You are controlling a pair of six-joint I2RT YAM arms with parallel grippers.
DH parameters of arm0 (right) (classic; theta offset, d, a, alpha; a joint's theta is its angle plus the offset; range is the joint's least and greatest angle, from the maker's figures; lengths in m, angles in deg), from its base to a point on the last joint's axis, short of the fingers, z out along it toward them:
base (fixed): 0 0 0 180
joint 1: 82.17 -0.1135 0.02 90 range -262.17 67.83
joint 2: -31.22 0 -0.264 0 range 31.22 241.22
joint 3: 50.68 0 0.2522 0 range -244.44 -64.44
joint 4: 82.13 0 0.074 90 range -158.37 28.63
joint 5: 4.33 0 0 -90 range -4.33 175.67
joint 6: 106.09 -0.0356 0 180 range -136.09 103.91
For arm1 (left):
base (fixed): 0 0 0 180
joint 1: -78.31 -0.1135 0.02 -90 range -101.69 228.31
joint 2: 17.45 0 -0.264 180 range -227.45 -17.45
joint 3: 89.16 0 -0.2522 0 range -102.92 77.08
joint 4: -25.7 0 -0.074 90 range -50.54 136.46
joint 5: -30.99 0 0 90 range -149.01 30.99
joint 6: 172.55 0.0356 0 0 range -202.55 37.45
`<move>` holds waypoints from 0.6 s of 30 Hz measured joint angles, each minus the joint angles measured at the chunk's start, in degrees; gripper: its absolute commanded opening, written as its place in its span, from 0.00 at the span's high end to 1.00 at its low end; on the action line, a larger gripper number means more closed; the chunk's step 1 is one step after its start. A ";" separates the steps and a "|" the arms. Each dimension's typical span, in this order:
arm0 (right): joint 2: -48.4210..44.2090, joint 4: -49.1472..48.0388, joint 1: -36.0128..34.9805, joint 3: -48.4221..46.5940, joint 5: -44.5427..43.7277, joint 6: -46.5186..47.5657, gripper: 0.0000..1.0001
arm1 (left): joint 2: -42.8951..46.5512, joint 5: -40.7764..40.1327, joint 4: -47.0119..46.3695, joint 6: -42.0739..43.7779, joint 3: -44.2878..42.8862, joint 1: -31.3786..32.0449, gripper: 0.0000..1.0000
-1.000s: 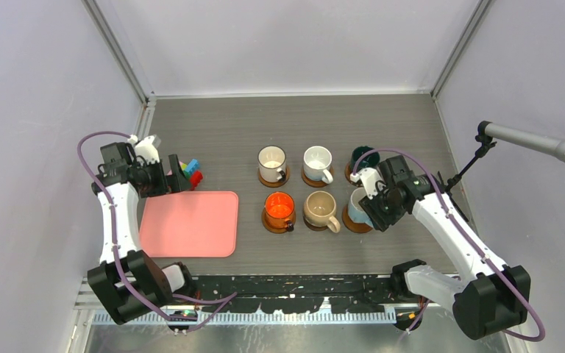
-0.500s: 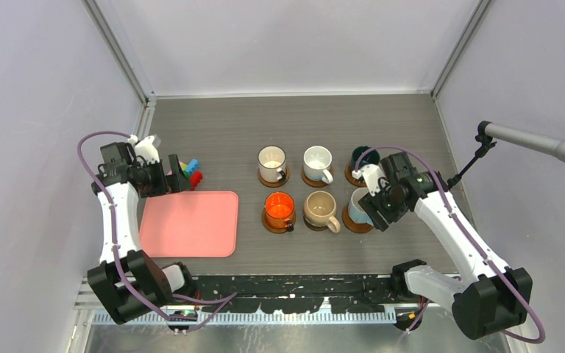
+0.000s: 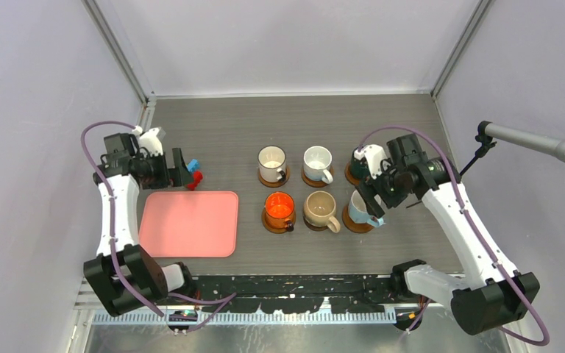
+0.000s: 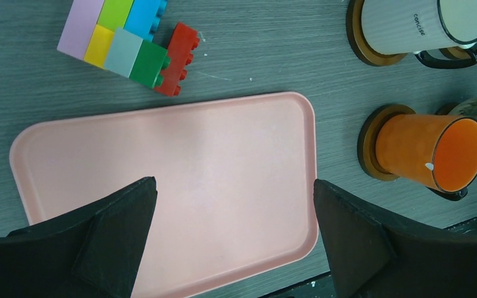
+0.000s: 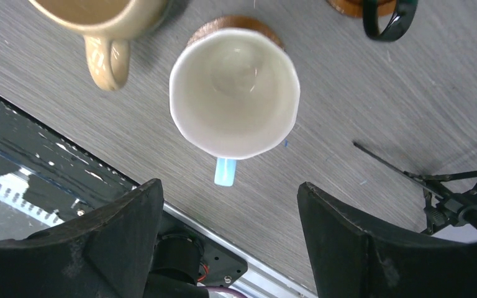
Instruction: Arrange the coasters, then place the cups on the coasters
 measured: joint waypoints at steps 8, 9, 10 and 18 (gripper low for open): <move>3.56 -0.83 0.00 -8.20 2.69 -4.48 0.16 | -2.14 -2.58 1.88 1.62 -6.38 5.57 0.00; 3.80 -1.22 0.00 -8.98 2.93 -5.07 0.16 | -2.49 -3.17 2.16 1.84 -7.39 6.58 0.00; 4.11 -1.68 0.00 -9.90 3.10 -5.79 0.16 | -2.71 -3.63 2.29 1.99 -8.15 7.37 0.00; 6.54 -6.51 0.00 -12.41 5.20 -10.84 0.16 | -6.51 -8.68 3.89 3.23 -15.21 15.58 0.00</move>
